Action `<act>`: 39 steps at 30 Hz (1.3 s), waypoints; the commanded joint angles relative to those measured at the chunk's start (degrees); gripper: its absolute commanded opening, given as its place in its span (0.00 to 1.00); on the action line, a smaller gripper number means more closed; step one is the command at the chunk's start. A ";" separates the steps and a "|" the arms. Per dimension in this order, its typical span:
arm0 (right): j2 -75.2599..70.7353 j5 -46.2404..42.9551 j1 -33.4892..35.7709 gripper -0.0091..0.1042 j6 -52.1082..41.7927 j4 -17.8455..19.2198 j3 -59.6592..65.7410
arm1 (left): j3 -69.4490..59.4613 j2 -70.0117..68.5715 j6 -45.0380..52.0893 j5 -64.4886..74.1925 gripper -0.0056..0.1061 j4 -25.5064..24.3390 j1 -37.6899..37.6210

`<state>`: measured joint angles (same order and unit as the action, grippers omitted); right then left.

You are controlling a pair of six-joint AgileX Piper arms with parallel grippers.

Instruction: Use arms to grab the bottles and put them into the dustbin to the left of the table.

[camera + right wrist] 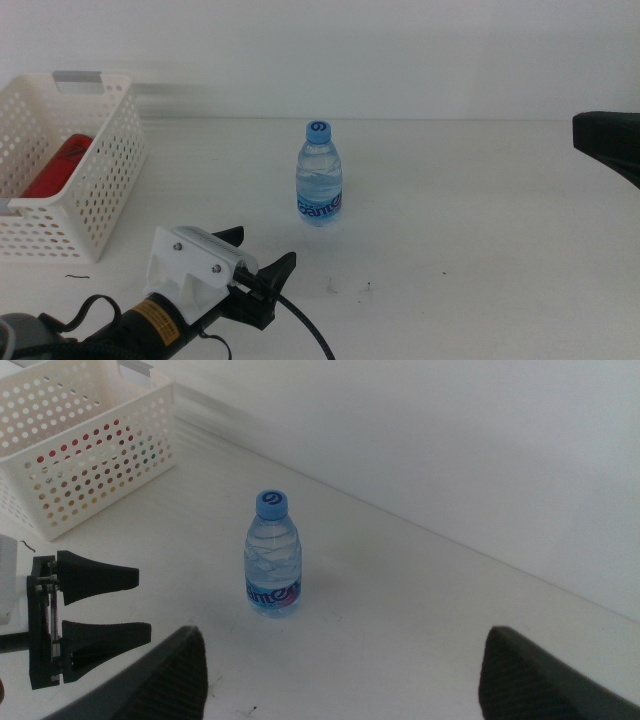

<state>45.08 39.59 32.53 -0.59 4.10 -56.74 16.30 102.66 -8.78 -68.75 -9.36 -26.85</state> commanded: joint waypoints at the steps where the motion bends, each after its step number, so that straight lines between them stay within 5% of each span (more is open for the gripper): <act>1: -0.16 -0.35 -0.53 0.83 -0.44 -0.03 -0.48 | 0.72 -0.08 -0.56 -1.21 0.89 -0.20 -0.02; 18: -0.16 -0.35 -0.53 0.83 -0.44 -0.03 -0.48 | 13.92 0.46 -1.33 11.59 0.89 -4.73 -0.02; 39: -0.16 -0.35 -0.53 0.83 -0.44 -0.03 -0.48 | 17.64 8.50 -1.49 3.67 0.89 0.56 -0.02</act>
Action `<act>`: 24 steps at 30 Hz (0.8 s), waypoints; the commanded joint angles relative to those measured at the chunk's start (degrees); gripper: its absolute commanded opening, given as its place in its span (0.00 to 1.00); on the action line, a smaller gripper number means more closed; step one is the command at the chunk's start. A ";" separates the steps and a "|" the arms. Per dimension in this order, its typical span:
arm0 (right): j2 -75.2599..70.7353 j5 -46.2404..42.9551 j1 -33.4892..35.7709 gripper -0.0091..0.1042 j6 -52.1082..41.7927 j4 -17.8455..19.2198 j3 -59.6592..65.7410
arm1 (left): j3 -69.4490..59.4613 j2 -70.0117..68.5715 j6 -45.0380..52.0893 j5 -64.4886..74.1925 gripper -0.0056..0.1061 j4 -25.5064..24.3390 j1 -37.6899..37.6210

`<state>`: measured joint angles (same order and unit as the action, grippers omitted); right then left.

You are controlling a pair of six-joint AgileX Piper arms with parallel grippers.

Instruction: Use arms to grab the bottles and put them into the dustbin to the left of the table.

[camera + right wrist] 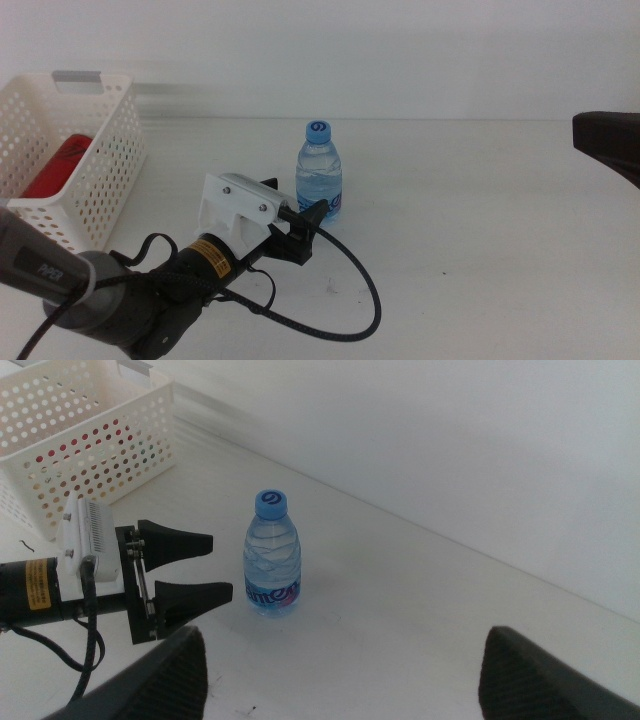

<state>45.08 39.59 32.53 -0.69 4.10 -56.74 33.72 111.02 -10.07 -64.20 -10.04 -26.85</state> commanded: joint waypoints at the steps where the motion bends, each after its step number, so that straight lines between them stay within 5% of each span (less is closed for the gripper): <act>1: -0.16 -0.35 -0.53 0.83 -0.34 -0.03 -0.48 | 0.44 0.43 -0.06 -0.88 0.89 1.60 -0.02; 24: -0.16 -0.46 -0.53 0.83 -0.34 -0.03 -0.48 | 13.78 10.09 -0.45 1.83 0.89 2.96 0.10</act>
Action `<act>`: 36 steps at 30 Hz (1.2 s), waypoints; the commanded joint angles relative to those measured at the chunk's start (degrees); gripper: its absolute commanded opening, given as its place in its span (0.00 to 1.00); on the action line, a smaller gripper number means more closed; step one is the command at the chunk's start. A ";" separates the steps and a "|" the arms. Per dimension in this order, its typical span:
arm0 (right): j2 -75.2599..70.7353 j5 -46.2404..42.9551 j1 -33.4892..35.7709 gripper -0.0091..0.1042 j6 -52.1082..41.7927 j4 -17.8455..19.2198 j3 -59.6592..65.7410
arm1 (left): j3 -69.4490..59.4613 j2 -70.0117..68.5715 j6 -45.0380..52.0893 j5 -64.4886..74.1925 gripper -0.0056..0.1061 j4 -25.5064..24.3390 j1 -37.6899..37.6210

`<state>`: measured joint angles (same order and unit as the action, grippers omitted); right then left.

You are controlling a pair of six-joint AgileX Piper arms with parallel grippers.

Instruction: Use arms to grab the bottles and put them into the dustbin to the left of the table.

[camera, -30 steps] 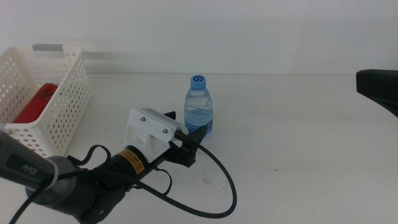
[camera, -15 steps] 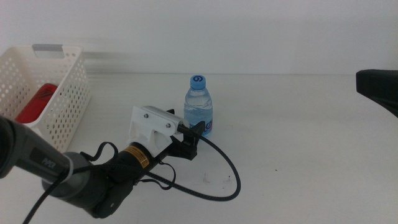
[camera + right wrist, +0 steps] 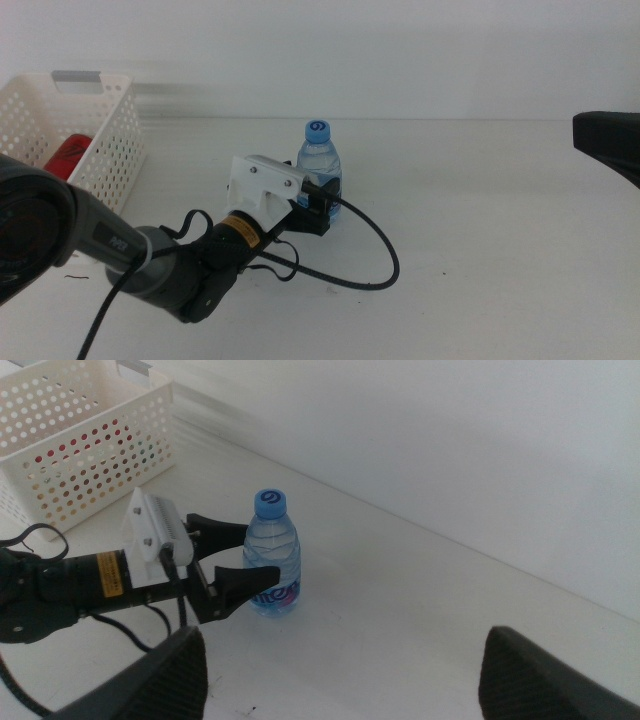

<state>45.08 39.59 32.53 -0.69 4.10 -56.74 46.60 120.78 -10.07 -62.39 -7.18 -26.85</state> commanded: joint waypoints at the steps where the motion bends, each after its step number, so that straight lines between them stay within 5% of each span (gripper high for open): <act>1: -0.16 -0.46 -0.53 0.83 -0.34 -0.03 -0.48 | 1.55 0.46 -0.45 0.15 0.89 0.10 0.10; 22: -0.16 -0.46 -0.53 0.83 -0.34 -0.03 -0.48 | 11.72 7.86 -3.92 4.57 0.85 -0.36 0.10; 32: -0.16 -0.46 -0.53 0.83 -0.34 -0.03 -0.48 | 11.02 6.34 -2.35 4.45 0.35 -4.12 0.10; 36: -0.16 -0.46 -0.53 0.83 -0.34 -0.03 -0.48 | 6.68 0.80 -1.73 4.73 0.24 -3.29 0.10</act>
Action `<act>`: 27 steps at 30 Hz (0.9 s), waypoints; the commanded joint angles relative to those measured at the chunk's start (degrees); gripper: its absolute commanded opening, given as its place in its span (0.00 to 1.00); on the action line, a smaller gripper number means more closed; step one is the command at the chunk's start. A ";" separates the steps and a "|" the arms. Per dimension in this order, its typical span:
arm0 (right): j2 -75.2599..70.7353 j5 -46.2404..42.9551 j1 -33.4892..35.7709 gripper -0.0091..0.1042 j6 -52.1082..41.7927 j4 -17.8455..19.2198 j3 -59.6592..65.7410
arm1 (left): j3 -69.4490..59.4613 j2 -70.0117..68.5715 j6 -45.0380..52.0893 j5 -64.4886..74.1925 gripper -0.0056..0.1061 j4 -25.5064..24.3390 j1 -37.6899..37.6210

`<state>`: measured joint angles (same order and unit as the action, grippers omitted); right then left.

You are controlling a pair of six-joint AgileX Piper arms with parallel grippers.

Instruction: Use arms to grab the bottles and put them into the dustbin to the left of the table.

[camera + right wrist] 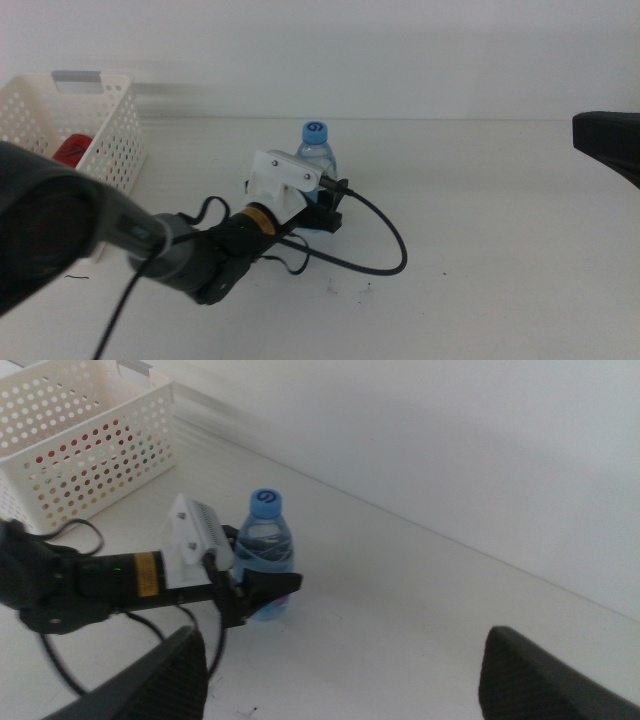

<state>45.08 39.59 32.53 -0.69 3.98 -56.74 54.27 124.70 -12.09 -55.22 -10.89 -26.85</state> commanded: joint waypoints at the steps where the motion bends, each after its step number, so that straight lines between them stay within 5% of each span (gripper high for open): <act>1: -0.16 -0.46 -0.53 0.83 -0.34 0.09 -0.48 | -2.66 -5.13 0.30 -2.22 0.23 1.06 0.10; 8: -0.16 -0.46 -0.53 0.83 -0.34 0.09 -0.48 | -11.45 -21.46 0.19 5.64 0.24 2.31 0.10; 17: -0.16 -0.46 -0.53 0.83 -0.34 0.09 -0.48 | -6.71 -43.94 -2.32 39.33 0.24 -1.35 -0.01; 21: -0.16 -0.46 -0.53 0.83 -0.34 0.09 -0.48 | 1.16 -47.98 -1.21 62.30 0.24 2.43 1.58; 27: -0.16 -0.46 -0.53 0.83 -0.34 0.09 -0.48 | 18.22 -46.66 22.46 87.17 0.24 18.32 10.38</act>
<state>45.08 39.59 32.53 -0.69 3.87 -56.74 68.21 78.44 4.32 28.22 3.36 -18.45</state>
